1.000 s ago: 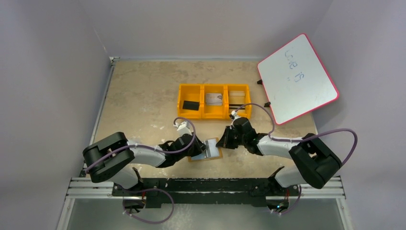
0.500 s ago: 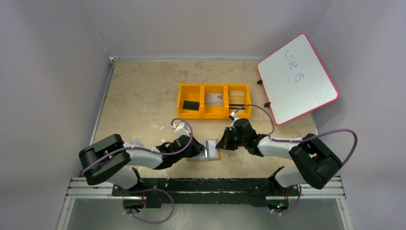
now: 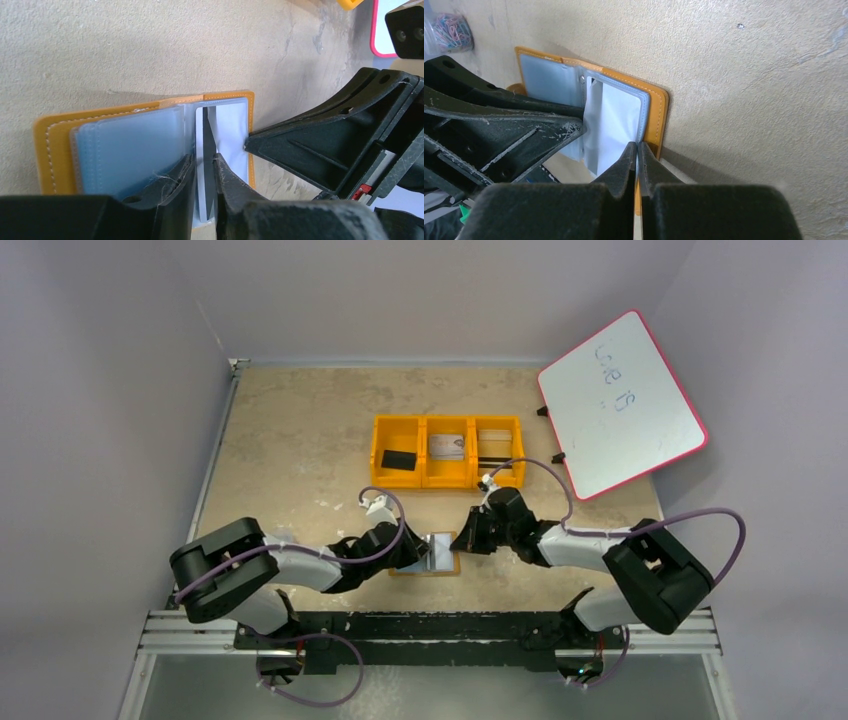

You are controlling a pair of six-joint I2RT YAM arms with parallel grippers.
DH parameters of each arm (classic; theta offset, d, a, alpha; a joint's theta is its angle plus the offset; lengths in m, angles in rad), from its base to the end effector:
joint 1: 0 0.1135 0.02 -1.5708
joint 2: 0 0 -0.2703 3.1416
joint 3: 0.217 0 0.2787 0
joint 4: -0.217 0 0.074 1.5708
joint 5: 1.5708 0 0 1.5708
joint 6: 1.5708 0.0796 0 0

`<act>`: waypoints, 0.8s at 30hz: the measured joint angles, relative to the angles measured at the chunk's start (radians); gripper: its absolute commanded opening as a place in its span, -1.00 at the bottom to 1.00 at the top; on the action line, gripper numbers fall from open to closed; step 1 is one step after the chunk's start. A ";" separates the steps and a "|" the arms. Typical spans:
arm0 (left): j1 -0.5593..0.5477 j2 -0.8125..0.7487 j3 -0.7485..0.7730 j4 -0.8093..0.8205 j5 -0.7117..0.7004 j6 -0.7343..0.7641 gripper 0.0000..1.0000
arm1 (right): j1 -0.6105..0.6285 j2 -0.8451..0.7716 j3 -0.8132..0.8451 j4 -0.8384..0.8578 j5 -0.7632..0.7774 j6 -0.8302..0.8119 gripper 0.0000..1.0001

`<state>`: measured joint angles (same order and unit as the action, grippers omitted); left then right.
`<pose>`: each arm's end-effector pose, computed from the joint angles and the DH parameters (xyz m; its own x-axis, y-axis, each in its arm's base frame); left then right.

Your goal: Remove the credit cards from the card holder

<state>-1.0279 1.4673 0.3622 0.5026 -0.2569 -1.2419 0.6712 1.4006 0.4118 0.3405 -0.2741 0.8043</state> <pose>0.1683 -0.2398 0.0806 -0.7759 -0.4858 -0.4024 -0.0445 0.6785 -0.7333 0.2168 0.1997 0.0946 -0.8810 0.1859 -0.4352 -0.1918 0.7003 0.6876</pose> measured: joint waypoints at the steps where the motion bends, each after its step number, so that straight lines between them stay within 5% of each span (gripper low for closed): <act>1: 0.000 0.007 0.000 0.007 0.001 -0.003 -0.59 | 0.000 0.000 0.000 0.001 -0.001 0.000 -1.00; 11: 0.000 0.028 0.028 -0.006 -0.006 -0.038 -0.47 | -0.005 0.000 -0.003 0.002 -0.003 0.008 -1.00; 21: 0.001 0.025 0.052 -0.071 -0.008 -0.019 -1.00 | -0.005 0.005 -0.001 0.003 -0.002 0.011 -1.00; 24: 0.002 0.026 0.051 -0.068 -0.008 -0.013 -1.00 | -0.006 0.006 -0.001 0.003 -0.002 0.011 -1.00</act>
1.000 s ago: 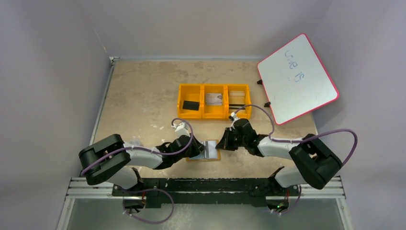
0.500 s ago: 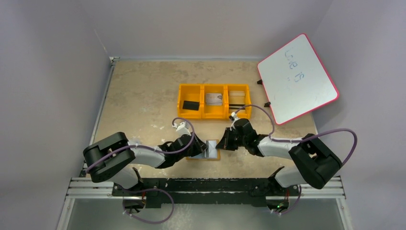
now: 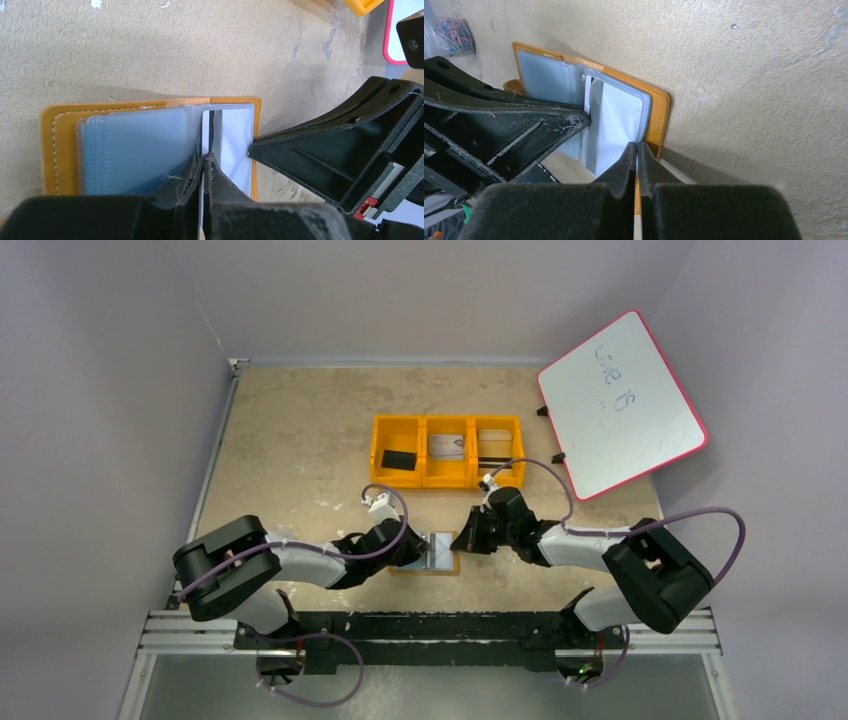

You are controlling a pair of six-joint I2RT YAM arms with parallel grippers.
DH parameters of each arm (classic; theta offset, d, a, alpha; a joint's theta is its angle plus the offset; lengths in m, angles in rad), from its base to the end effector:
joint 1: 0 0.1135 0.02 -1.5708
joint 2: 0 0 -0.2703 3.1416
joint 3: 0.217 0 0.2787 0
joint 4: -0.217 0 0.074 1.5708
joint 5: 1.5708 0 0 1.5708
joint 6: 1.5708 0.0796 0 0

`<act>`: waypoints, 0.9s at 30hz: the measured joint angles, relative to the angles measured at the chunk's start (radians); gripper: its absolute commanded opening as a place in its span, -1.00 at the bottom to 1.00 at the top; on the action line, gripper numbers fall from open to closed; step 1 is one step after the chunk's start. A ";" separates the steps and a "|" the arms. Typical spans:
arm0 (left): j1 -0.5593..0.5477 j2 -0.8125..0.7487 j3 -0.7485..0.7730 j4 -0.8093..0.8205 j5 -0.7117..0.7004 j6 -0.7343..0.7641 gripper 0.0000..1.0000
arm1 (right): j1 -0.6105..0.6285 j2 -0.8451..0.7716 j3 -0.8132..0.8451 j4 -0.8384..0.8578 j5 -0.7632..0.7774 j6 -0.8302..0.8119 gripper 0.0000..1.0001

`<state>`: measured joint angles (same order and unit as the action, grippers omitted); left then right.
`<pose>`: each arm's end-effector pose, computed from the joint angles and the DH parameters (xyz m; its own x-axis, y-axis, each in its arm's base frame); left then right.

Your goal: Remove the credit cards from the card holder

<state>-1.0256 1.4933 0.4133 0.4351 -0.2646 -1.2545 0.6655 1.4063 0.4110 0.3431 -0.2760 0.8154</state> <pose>0.1738 -0.2464 0.0806 -0.7783 -0.4857 -0.3980 -0.0733 0.6998 -0.7106 0.2178 0.1985 0.0931 -0.8838 0.1967 -0.4245 -0.1765 0.7000 0.6920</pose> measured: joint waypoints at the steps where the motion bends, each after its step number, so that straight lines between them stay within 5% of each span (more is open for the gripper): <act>1: 0.001 0.000 0.000 0.002 0.000 0.002 -1.00 | 0.000 0.000 0.000 0.000 0.000 0.000 -1.00; 27: -0.002 -0.108 -0.001 -0.120 -0.018 0.063 -1.00 | 0.009 -0.013 0.000 -0.026 0.039 0.034 -1.00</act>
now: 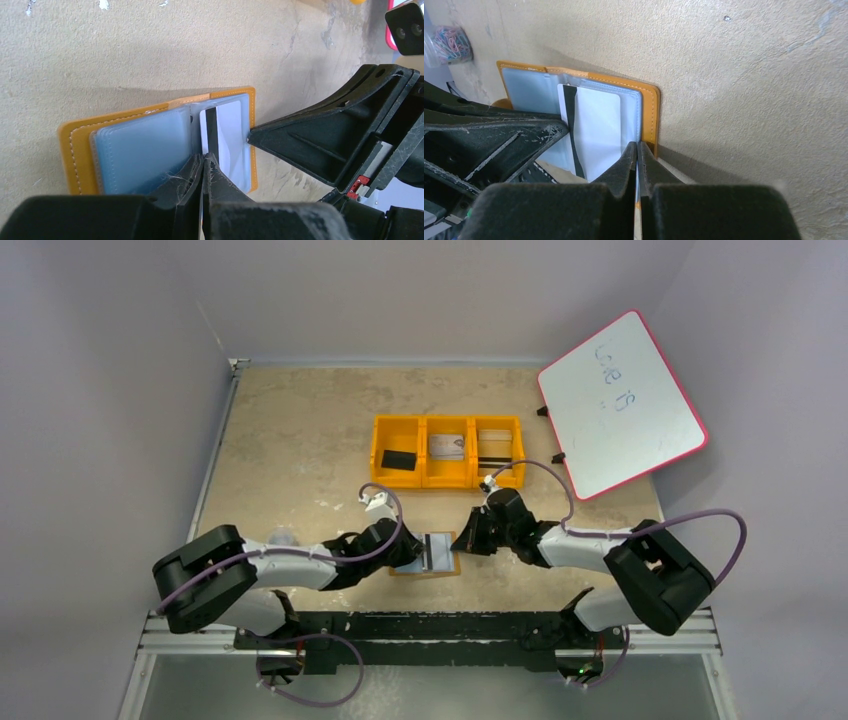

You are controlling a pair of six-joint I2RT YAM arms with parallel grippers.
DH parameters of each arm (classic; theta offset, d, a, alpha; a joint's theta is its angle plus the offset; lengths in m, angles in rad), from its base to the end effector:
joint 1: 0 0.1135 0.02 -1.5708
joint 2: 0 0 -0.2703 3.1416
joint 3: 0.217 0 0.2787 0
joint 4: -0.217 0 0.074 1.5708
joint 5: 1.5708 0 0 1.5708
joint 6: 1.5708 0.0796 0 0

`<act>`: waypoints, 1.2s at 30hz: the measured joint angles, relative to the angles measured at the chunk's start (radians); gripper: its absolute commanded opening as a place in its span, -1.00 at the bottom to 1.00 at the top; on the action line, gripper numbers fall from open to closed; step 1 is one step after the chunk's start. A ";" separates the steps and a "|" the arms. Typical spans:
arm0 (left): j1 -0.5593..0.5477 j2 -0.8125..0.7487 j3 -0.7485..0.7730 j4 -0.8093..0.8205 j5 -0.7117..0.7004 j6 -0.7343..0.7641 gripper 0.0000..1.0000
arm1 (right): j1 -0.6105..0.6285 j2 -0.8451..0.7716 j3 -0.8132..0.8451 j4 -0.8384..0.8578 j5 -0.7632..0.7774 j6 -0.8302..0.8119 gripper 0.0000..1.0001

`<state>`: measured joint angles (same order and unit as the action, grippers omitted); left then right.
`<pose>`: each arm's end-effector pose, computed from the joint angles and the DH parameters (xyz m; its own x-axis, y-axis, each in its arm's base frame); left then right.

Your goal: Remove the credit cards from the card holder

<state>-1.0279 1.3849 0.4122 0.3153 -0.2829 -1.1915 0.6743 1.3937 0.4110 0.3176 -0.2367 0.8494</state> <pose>0.1699 -0.2385 0.0961 -0.7746 -0.4428 -0.4515 -0.0311 0.7397 -0.6722 0.2168 0.1971 0.0930 -0.8823 0.2292 -0.4110 -0.1340 0.7147 0.6864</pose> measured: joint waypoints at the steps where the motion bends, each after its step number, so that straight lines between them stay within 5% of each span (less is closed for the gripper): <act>1: 0.000 -0.002 -0.001 -0.002 -0.001 0.000 -1.00 | 0.000 0.000 0.000 0.000 0.001 0.000 -1.00; 18: 0.000 -0.169 -0.023 -0.126 -0.052 0.031 -1.00 | 0.002 -0.022 0.000 -0.026 0.012 0.002 -0.99; 28: 0.000 -0.246 -0.026 -0.163 -0.071 0.051 -1.00 | 0.002 -0.107 0.000 -0.114 0.019 -0.024 -0.32; 33: 0.000 -0.246 -0.027 -0.167 -0.070 0.055 -0.92 | 0.002 -0.166 0.022 -0.130 0.012 -0.042 -0.19; 36: 0.000 -0.238 -0.027 -0.170 -0.071 0.053 -0.74 | 0.002 -0.167 0.042 -0.114 0.006 -0.063 -0.33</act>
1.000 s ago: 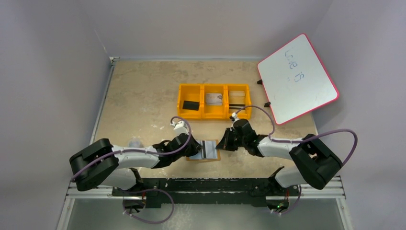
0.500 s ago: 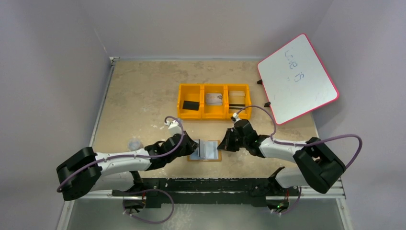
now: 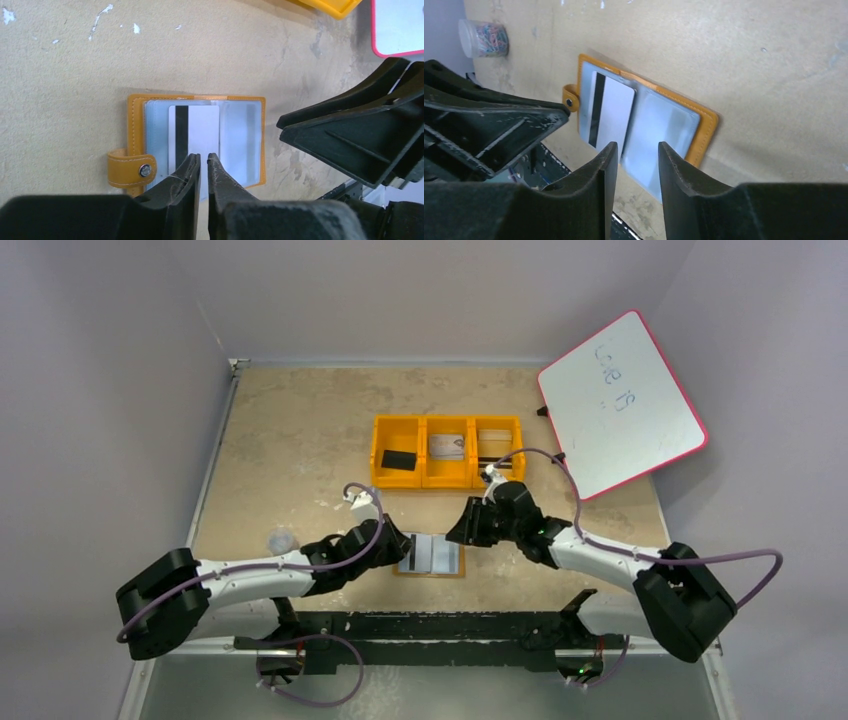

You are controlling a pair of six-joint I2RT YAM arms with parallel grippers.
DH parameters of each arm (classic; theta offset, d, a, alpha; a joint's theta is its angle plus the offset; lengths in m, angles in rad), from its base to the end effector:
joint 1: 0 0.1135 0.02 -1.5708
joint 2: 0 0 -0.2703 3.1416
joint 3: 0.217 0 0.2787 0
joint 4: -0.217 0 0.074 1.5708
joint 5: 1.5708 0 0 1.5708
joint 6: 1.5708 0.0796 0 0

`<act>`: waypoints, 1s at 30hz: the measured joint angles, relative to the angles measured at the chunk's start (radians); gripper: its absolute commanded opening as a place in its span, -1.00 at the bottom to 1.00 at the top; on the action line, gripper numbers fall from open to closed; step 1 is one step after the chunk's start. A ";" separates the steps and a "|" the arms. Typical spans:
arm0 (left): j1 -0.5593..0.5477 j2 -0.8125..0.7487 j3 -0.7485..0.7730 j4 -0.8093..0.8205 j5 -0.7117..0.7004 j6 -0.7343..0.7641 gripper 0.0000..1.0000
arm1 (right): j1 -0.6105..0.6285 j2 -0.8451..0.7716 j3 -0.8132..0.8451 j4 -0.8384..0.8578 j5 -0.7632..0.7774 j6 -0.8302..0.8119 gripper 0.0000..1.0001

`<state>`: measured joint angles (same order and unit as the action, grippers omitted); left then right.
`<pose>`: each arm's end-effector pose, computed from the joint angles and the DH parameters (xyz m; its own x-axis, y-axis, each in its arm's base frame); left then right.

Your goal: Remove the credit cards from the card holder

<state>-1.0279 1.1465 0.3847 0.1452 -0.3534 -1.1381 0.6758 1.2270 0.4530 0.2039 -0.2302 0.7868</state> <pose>0.1622 -0.2156 0.1294 -0.7221 -0.4519 -0.5238 0.0045 0.7541 -0.6567 0.2172 0.1974 0.1389 -0.8347 0.2144 -0.5072 -0.2377 0.6906 0.6831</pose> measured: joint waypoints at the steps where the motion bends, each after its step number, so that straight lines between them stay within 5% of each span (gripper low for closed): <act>1: 0.000 0.005 0.000 -0.005 -0.001 -0.003 -0.70 | 0.000 0.008 0.003 0.016 -0.008 -0.006 -0.37; 30: 0.000 0.133 0.018 -0.034 -0.006 -0.010 -0.70 | 0.013 0.427 0.039 0.397 -0.300 0.063 -0.43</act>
<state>-1.0279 1.2793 0.4030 0.1108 -0.3592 -1.1484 0.6884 1.6539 0.4923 0.6006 -0.5301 0.8501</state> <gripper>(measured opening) 0.173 0.285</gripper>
